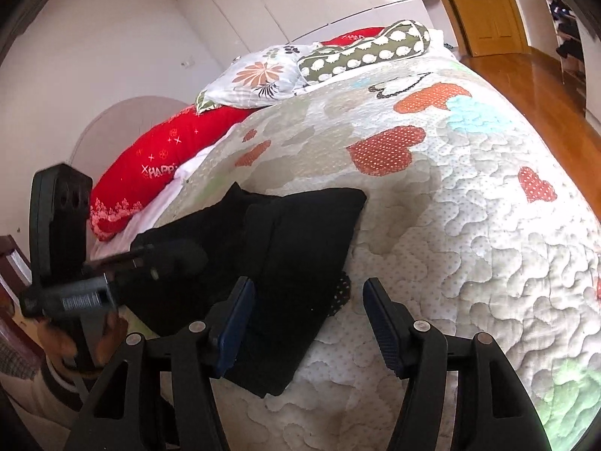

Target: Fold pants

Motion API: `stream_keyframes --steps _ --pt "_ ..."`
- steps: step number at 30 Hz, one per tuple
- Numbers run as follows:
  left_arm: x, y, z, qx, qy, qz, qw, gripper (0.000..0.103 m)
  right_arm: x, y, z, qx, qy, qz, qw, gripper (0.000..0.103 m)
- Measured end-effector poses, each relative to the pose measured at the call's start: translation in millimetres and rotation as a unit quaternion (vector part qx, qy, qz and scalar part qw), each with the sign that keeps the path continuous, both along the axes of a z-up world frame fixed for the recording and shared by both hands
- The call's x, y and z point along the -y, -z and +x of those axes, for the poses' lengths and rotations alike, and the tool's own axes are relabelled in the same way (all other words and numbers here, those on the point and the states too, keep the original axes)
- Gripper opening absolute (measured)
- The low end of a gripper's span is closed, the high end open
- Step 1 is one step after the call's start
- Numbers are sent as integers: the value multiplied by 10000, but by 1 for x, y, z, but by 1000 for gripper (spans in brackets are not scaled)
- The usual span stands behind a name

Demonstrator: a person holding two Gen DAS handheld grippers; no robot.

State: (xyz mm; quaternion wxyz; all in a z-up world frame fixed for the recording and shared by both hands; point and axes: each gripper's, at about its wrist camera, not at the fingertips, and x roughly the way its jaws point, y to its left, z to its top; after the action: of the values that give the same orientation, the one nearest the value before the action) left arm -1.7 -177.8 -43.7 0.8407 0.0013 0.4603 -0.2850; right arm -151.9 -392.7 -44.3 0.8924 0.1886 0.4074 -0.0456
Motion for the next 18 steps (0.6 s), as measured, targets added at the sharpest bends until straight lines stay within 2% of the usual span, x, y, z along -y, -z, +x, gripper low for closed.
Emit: stream_keyframes --steps 3,6,7,8,9,11,14,18 --pt "8 9 0 -106 17 204 9997 72 3 -3 -4 28 6 -29 10000 63" --pt "12 16 3 -385 22 139 9992 71 6 -3 -7 32 51 7 10000 63" --pt "14 17 2 -357 38 149 9992 66 7 -2 -7 28 65 13 10000 63" --pt "16 16 1 -272 37 159 9995 53 8 -2 -7 24 80 19 10000 63" --pt "16 16 2 -230 40 136 9996 45 8 -1 -7 23 89 24 10000 63" --pt "14 17 6 -229 -55 127 9996 15 7 -1 -7 20 95 35 9999 63" --pt "2 12 4 -246 -140 -111 9995 7 4 -5 -5 45 60 -13 10000 63" --pt "-20 -7 -9 66 -205 -302 9993 6 -3 -15 1 156 -58 -68 9998 63"
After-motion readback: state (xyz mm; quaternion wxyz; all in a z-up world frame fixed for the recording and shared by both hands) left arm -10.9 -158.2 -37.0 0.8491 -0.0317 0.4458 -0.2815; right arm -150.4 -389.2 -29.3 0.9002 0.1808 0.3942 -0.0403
